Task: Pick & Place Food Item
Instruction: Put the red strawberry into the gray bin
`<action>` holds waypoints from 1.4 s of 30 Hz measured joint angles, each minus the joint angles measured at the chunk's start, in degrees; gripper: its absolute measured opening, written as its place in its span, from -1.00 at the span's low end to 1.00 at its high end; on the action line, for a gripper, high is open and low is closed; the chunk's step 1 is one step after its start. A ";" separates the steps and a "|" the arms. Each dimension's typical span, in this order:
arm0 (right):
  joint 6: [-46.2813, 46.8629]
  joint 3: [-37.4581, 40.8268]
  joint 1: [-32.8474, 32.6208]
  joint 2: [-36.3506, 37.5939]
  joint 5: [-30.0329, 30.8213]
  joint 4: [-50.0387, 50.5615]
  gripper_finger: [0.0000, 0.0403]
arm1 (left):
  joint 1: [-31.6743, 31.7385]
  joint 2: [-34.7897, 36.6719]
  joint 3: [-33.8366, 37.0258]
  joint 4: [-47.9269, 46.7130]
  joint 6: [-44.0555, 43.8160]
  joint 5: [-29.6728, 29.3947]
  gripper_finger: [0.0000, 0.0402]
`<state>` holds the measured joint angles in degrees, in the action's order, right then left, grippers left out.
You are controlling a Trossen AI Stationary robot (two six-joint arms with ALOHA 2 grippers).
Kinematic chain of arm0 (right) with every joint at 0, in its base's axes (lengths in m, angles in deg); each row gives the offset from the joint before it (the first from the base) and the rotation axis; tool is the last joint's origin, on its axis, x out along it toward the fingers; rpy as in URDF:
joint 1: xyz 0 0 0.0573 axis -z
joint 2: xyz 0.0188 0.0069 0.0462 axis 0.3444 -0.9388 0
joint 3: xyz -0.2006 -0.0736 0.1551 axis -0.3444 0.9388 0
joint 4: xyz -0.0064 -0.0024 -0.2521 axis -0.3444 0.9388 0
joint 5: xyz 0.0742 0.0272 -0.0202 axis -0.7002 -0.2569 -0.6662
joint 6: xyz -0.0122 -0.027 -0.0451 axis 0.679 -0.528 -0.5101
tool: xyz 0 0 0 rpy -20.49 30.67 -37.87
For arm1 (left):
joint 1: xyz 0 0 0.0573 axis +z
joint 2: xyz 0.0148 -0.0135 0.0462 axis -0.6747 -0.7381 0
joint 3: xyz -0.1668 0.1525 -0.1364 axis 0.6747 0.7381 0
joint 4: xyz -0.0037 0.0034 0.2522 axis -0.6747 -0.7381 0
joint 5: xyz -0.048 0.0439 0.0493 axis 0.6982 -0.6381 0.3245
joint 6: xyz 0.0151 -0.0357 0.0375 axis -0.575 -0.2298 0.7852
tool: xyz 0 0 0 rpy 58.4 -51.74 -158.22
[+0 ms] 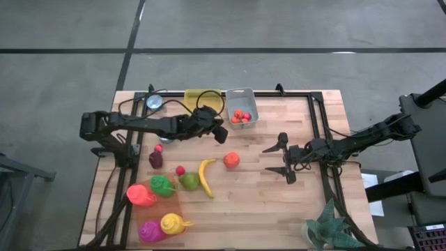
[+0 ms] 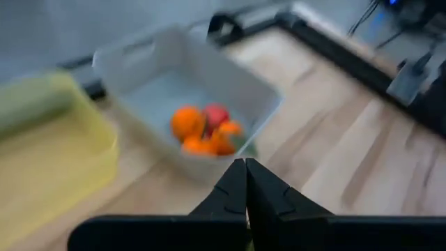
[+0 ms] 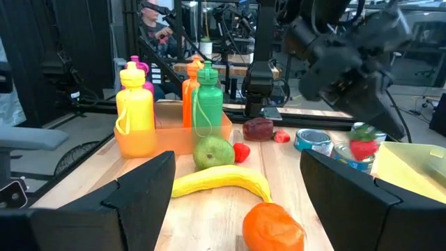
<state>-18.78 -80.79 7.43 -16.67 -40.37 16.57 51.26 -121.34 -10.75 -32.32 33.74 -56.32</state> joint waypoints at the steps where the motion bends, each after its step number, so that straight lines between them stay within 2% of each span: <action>1: 0.00 0.00 -0.01 0.02 0.00 0.00 0.52 | 0.05 -0.49 0.03 2.45 1.03 -0.53 -1.00; 10: 0.00 -0.04 -0.01 0.02 0.00 0.13 0.52 | 2.29 -7.78 -0.04 27.61 10.33 -2.03 -1.00; 15: 0.00 -0.04 0.01 0.02 0.00 0.06 0.52 | 4.57 -12.82 -0.28 36.06 11.48 -1.09 -1.00; 22: 0.00 -0.04 0.00 0.02 0.00 0.03 0.52 | 7.63 -19.73 -3.98 36.59 10.17 4.53 -1.00; 28: 0.00 -0.04 0.01 0.02 0.00 0.03 0.52 | 7.92 -23.58 -5.89 36.52 9.61 6.23 -1.00; 42: 0.00 -0.04 -0.01 0.02 0.00 0.00 0.52 | 8.01 -24.03 -6.07 30.31 8.41 8.07 -1.00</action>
<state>-18.78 -80.83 7.42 -16.65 -40.37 16.58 59.27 -145.38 -16.82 -2.01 42.15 -48.26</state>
